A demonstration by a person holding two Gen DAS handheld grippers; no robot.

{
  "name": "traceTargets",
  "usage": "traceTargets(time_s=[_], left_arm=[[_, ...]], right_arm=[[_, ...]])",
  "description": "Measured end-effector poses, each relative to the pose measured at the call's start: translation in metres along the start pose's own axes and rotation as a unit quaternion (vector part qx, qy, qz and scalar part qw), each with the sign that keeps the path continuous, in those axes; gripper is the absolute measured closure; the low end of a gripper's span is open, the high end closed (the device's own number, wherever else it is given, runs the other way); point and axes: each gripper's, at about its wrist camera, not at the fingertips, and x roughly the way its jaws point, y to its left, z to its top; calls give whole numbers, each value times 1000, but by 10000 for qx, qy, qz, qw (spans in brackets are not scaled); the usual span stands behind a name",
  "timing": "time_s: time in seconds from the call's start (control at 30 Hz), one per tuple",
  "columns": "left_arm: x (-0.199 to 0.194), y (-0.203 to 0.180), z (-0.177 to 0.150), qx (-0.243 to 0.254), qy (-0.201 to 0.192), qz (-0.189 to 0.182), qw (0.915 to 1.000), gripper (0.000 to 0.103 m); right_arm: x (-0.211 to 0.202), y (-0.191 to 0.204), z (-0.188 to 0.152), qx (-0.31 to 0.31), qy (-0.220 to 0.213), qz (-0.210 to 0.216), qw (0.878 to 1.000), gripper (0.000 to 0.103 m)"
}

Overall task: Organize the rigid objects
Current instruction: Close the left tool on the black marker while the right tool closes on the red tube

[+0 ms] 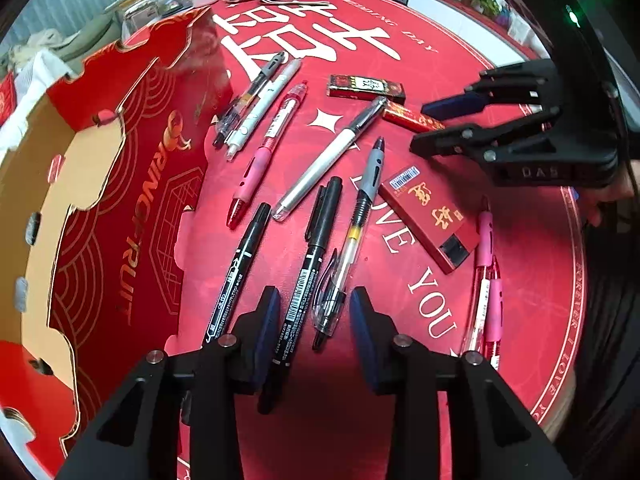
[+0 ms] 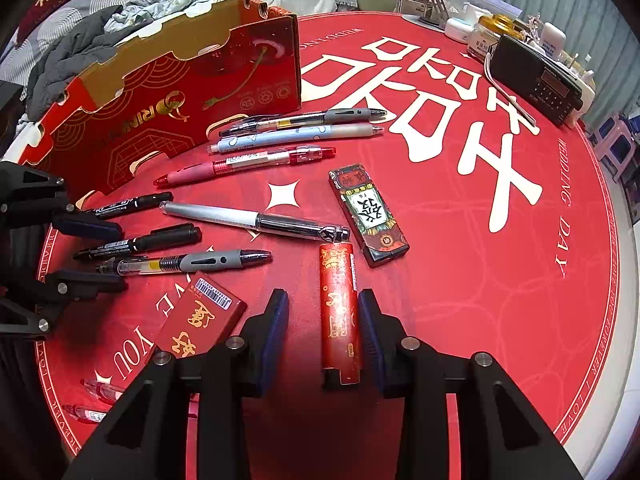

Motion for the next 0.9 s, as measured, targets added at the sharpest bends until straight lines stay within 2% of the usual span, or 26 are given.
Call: traceTargets(time_s=[0.27,0.37,0.47,0.57,0.63,0.7,0.83,0.9], left_arm=[[5,-6,3,52,21,73,10000,61],[11,-3,11,-2,160,81,9998,56],[8,0,11,-76,253,92,9996,56],[2,-2,11,-54,162,66,9998,58],[-5,-1,17,-111,-55,-20,9999,58],[-9,0,24,-159,-165,52,9997,58],[6,6,36,-264,99,286,9992,59],[8,6,36,-379,112,233,9989,60]], right_arm=[[-2,5,-6,6,-86,21,10000,61],[-2,6,-7,18,-108,15,9999,61],[-2,5,-7,6,-120,25,9999,61],[-2,5,-7,10,-127,14,9999,61],[-2,5,-7,13,-140,7,9999,60],[-2,6,-7,22,-143,3,9999,60],[-2,6,-7,21,-147,0,9999,60],[-2,5,-8,26,-150,2,9999,60]])
